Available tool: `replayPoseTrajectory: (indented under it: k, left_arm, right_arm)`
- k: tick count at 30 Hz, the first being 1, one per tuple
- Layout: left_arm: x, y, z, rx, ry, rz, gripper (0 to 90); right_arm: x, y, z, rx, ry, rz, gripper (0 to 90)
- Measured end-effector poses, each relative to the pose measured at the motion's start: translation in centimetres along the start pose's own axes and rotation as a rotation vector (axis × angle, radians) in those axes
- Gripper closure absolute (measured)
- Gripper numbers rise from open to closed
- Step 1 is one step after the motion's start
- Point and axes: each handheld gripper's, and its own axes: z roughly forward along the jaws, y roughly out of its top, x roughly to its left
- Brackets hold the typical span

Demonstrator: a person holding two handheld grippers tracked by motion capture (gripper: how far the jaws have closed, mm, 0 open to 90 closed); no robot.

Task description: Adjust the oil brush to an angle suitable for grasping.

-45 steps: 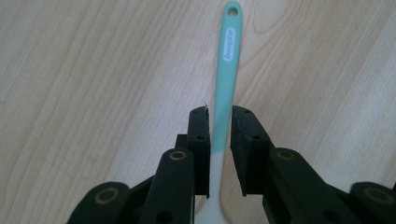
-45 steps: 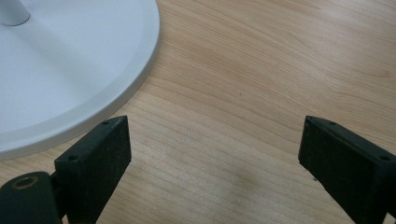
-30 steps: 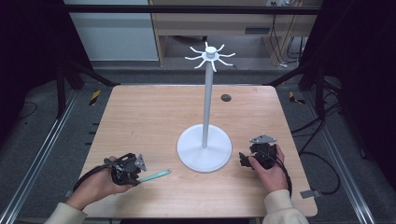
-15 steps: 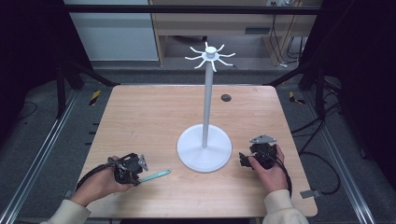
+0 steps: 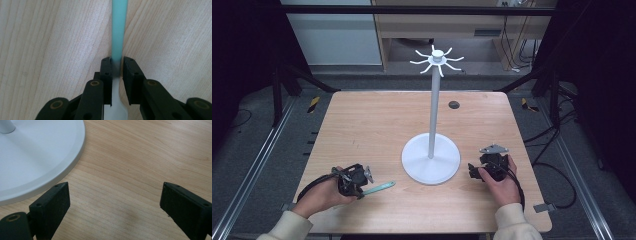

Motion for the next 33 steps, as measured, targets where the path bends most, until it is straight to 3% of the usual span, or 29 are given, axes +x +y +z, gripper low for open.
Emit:
replayPoseTrajectory:
  k: [8, 14, 23, 33]
  left_arm:
    - [0.2, 0.1, 0.0, 0.002, -0.009, -0.003, 80.6]
    - [-0.1, 0.1, 0.0, 0.0, 0.007, 0.0, 81.7]
    - [-0.2, -0.8, -0.2, -0.045, 0.023, -0.029, 82.0]
    - [-0.5, -1.5, -3.2, -0.174, 0.048, -0.066, 82.1]
  right_arm:
    - [0.0, 0.0, 0.0, 0.001, 0.001, -0.002, 9.7]
    - [0.0, 0.0, 0.0, 0.002, 0.0, -0.005, 9.7]
    - [0.0, 0.0, 0.0, 0.004, -0.001, -0.006, 9.7]
    - [0.2, 0.0, 0.2, 0.007, 0.003, -0.01, 9.7]
